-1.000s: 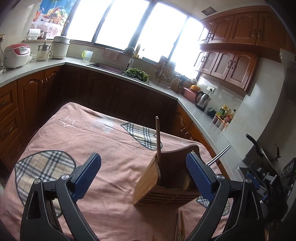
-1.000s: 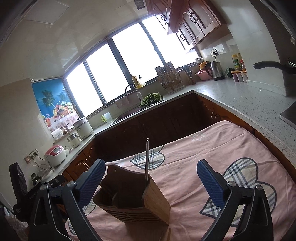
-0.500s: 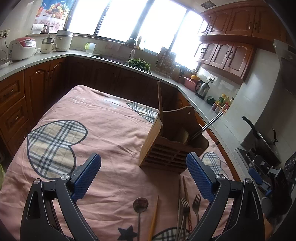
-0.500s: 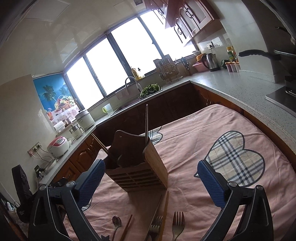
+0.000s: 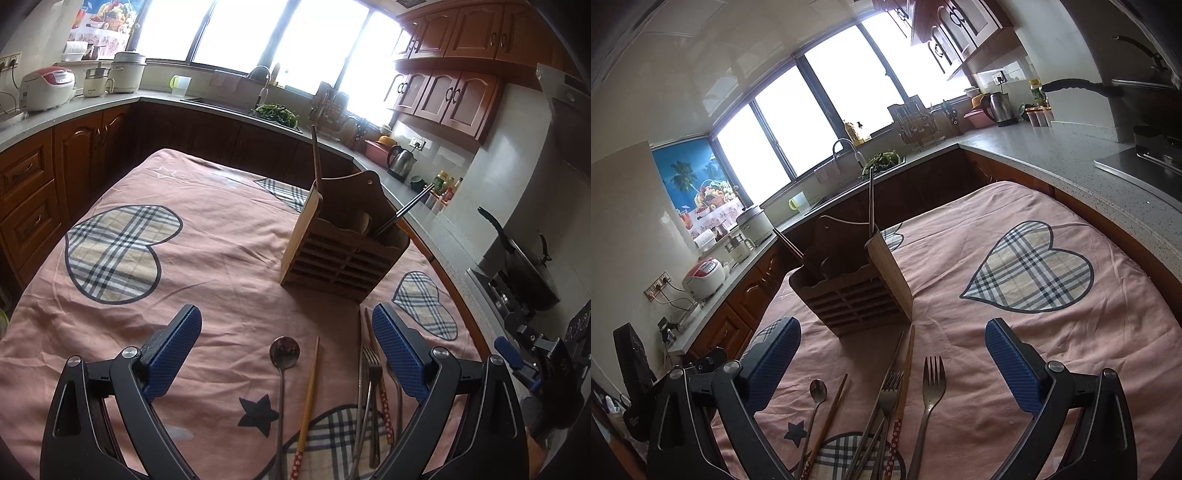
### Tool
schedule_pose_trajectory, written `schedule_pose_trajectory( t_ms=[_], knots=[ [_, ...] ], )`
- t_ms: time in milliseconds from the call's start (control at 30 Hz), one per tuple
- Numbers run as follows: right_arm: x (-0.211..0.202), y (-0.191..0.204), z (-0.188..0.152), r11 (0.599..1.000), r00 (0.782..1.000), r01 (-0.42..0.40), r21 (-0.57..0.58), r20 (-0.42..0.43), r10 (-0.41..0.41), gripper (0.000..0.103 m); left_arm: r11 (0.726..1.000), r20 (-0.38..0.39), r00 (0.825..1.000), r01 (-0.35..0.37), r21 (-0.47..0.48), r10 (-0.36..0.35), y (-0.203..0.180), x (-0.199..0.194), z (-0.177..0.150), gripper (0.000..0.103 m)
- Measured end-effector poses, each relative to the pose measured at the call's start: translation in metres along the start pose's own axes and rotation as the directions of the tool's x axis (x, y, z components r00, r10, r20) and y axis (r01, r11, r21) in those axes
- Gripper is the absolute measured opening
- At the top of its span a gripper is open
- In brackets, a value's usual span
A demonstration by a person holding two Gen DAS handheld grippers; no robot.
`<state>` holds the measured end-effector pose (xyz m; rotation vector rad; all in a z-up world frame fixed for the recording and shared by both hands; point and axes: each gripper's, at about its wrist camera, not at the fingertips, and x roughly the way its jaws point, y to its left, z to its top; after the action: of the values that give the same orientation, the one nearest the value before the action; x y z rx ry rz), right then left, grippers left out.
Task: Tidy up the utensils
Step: 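Move both open tools back down to the loose utensils on the cloth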
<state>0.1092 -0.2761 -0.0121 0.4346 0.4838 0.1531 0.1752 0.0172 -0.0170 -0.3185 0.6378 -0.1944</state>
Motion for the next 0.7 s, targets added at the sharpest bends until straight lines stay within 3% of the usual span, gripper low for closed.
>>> schedule_pose_trajectory(
  t_ms=[367, 700],
  knots=[
    [-0.003, -0.006, -0.025, 1.0, 0.999, 0.008, 0.02, -0.039, -0.007, 0.101, 0.999, -0.037, 0.999, -0.017, 0.028, 0.018, 0.0, -0.001, -0.024, 0.096],
    [0.008, -0.012, -0.032, 0.999, 0.997, 0.007, 0.032, -0.076, -0.005, 0.101, 0.994, -0.08, 0.997, -0.012, 0.11, 0.021, -0.014, 0.01, -0.034, 0.095]
  ],
)
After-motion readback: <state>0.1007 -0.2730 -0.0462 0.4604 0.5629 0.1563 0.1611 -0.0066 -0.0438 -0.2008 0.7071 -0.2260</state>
